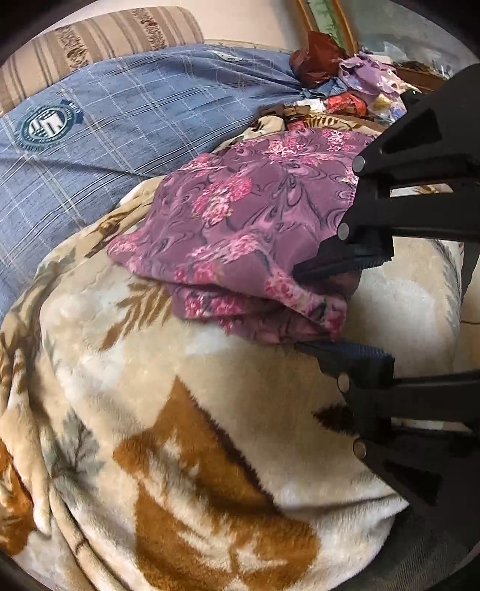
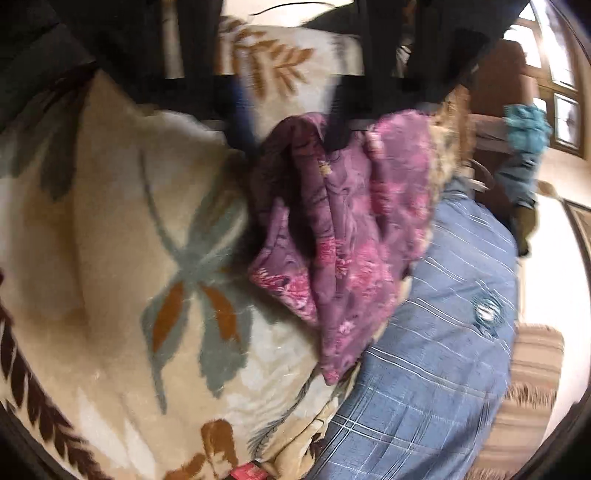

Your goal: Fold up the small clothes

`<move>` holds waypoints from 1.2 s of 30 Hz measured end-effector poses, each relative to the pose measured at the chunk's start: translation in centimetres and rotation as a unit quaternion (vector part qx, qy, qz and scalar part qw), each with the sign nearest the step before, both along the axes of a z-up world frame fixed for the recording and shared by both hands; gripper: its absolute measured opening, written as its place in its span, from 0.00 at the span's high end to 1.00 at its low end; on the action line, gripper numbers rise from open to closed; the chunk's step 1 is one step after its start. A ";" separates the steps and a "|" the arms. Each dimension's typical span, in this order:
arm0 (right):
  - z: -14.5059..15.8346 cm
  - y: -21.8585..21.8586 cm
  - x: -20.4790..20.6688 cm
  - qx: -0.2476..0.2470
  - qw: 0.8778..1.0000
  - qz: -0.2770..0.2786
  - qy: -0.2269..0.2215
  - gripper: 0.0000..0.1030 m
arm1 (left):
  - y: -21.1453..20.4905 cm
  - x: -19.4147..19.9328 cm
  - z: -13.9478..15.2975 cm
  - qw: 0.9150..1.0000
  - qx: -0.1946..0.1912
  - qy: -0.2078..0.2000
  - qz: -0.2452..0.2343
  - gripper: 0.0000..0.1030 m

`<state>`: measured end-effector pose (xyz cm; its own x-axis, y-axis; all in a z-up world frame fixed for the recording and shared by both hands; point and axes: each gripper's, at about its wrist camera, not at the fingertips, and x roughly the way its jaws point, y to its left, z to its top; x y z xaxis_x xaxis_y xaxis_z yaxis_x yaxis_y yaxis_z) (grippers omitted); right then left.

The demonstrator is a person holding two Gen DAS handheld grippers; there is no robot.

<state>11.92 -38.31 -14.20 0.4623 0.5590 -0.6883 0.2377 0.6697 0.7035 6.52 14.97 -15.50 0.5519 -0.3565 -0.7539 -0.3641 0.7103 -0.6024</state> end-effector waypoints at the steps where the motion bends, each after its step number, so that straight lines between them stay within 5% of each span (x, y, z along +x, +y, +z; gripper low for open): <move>1: 0.2 -0.1 0.1 0.008 1.000 0.006 -0.001 0.88 | -0.1 -0.1 0.2 1.000 0.014 -0.005 0.004 0.88; 3: 0.9 -0.3 0.1 0.025 1.000 0.005 -0.013 0.90 | -0.3 -0.3 0.8 0.999 0.028 -0.016 -0.001 0.91; 5: 2.1 -0.9 -0.1 0.028 0.999 -0.001 -0.024 0.92 | 0.6 -1.2 2.1 0.999 0.001 -0.050 0.013 0.93; 7: 4.4 -1.0 -0.3 -0.010 0.998 0.010 -0.062 0.93 | 1.1 -1.8 3.3 0.996 0.027 -0.077 0.030 0.93; 9: 3.5 -0.4 0.6 -0.078 0.996 0.020 -0.039 0.92 | 1.1 -0.8 2.1 0.998 0.030 -0.050 0.026 0.93; 11: 0.5 -0.5 1.2 -0.070 0.997 0.013 0.016 0.92 | 1.1 -0.1 0.2 0.999 0.024 -0.007 0.028 0.93; 13: 0.7 -0.8 0.6 -0.063 0.998 -0.001 0.009 0.92 | 2.0 -0.7 0.7 0.999 -0.002 -0.028 0.039 0.94; 17: 2.9 -1.0 -0.2 -0.099 0.995 -0.006 -0.032 0.92 | 2.0 -1.0 1.4 0.999 0.015 -0.037 0.036 0.92; 20: 0.1 -1.6 0.1 -0.072 0.997 -0.014 0.024 0.85 | 3.0 -0.6 -1.5 0.998 -0.038 0.030 0.043 0.81; 21: 0.3 -2.0 0.0 -0.065 0.997 -0.021 0.023 0.83 | 4.1 -1.3 -1.7 0.994 -0.079 0.019 0.069 0.79; 23: 2.3 -2.2 -0.5 -0.061 0.997 -0.035 -0.012 0.81 | 5.0 -2.2 -0.8 0.994 -0.061 0.007 0.093 0.64; 25: 5.2 -2.5 -1.6 -0.068 0.995 -0.040 -0.064 0.63 | 5.1 -2.8 -0.1 0.994 -0.044 -0.005 0.102 0.55; 27: 8.1 -1.2 -2.7 -0.086 0.990 -0.021 -0.113 0.53 | 4.7 -3.0 -0.1 0.995 -0.043 -0.012 0.088 0.55; 33: 11.2 8.0 0.0 -0.065 0.977 0.134 -0.150 0.50 | 3.5 -3.2 -1.6 0.994 -0.091 0.013 0.053 0.55; 36: 11.5 14.2 1.9 -0.056 0.966 0.202 -0.152 0.48 | 2.3 -5.0 -1.5 0.995 -0.086 -0.001 0.048 0.52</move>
<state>13.84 -24.09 -2.71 0.4127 0.6658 -0.6216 -0.2657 0.7407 0.6170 1.56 17.29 -16.98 0.5914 -0.4257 -0.6849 -0.4241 0.5582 -0.7132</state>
